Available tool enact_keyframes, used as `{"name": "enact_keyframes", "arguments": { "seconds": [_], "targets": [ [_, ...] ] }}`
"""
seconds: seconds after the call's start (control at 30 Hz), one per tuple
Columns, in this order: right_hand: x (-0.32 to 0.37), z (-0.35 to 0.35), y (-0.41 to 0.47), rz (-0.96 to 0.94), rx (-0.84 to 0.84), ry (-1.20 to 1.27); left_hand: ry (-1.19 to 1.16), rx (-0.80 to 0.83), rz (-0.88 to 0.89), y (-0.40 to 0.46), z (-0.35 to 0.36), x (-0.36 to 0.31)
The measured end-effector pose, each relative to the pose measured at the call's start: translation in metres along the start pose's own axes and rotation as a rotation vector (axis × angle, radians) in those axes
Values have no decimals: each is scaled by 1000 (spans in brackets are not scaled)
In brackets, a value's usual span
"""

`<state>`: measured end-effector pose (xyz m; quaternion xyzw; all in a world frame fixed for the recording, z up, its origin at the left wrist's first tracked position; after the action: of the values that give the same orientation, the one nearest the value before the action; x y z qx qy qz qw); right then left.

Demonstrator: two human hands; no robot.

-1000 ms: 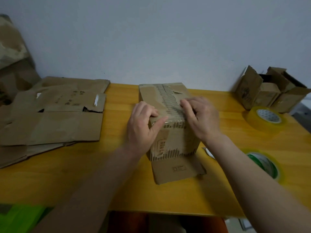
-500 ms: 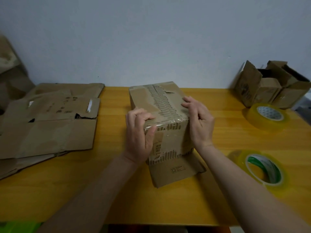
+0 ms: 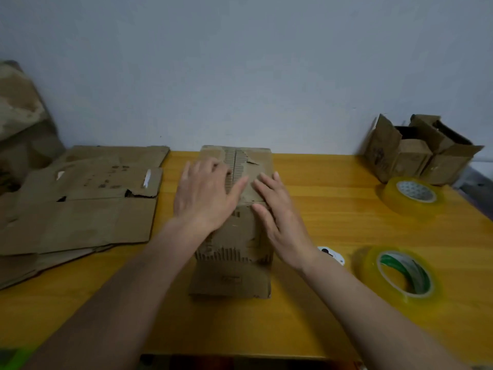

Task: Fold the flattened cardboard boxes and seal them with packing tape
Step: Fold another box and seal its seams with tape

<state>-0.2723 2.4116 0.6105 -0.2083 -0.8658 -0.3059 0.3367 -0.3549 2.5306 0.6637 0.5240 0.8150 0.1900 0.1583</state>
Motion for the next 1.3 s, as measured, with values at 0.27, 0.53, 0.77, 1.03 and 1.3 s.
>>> {"name": "enact_keyframes", "arguments": {
  "seconds": [0.27,0.53,0.77,1.03,1.3],
  "targets": [
    [-4,-39,-4,-99,42,-51,6,434,245,-3,11,-4],
    [34,2,81,106,537,-292,38,163,388,-29,0,-28],
    [16,28,135,99,450,-636,51,114,412,-28,8,-21],
    [8,20,144,165,377,-584,29,68,439,-28,10,-22],
    [-7,-9,135,235,229,-379,60,74,442,-26,9,-22]
  ]
}}
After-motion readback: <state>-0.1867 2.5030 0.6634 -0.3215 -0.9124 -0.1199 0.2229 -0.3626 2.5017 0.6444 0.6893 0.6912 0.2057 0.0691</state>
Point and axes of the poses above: each hand's wrist, its own y-axis towards the middle knuckle, its own z-axis out of the palm, x = y × z, the point moved 6 cm from there along y, towards the middle knuckle, and after that the axes turned 10 degrees about z, right-handed, at the moved point
